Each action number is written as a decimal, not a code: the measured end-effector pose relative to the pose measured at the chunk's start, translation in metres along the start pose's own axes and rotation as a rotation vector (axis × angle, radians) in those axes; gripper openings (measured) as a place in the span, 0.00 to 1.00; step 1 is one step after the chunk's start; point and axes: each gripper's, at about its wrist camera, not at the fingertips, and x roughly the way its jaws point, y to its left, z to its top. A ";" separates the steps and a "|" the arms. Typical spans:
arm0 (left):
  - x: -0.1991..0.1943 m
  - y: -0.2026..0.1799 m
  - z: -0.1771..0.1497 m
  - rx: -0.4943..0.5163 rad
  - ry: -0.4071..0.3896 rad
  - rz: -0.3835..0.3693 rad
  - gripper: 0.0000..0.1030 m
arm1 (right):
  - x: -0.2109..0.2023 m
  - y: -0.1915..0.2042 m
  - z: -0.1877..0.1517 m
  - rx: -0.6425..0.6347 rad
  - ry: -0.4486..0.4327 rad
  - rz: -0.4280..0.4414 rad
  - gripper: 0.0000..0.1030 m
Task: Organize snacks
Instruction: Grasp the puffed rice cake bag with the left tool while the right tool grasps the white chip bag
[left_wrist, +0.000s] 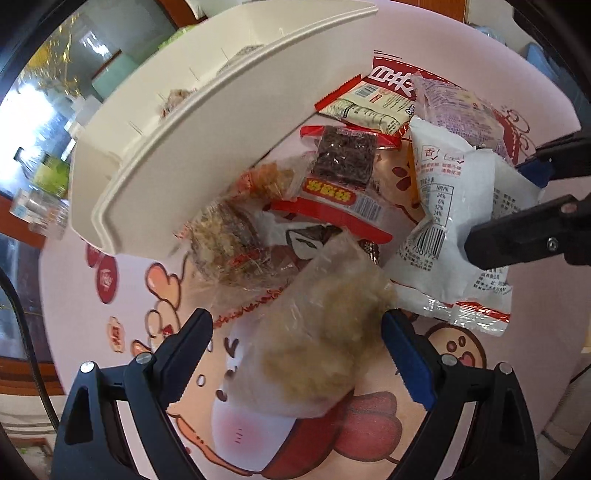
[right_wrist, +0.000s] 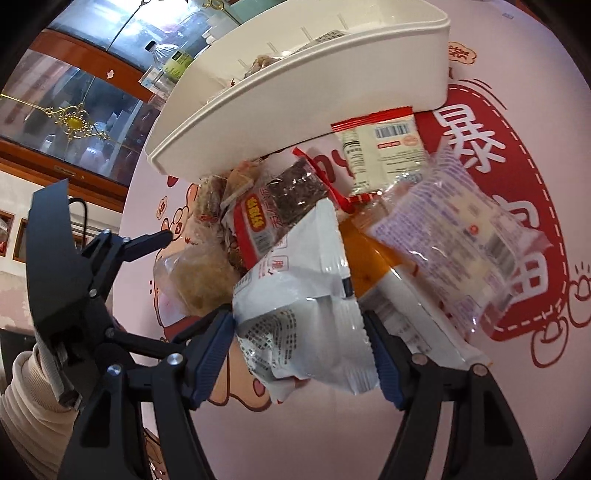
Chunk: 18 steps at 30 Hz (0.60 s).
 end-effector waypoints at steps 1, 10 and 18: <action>0.003 0.004 0.000 -0.014 0.013 -0.028 0.89 | 0.000 -0.001 0.000 0.005 -0.002 0.008 0.66; 0.020 0.029 -0.022 -0.164 0.085 -0.163 0.77 | -0.007 -0.005 -0.003 -0.021 -0.024 0.011 0.48; 0.009 0.042 -0.041 -0.338 0.027 -0.194 0.25 | -0.018 0.016 -0.011 -0.147 -0.071 -0.038 0.25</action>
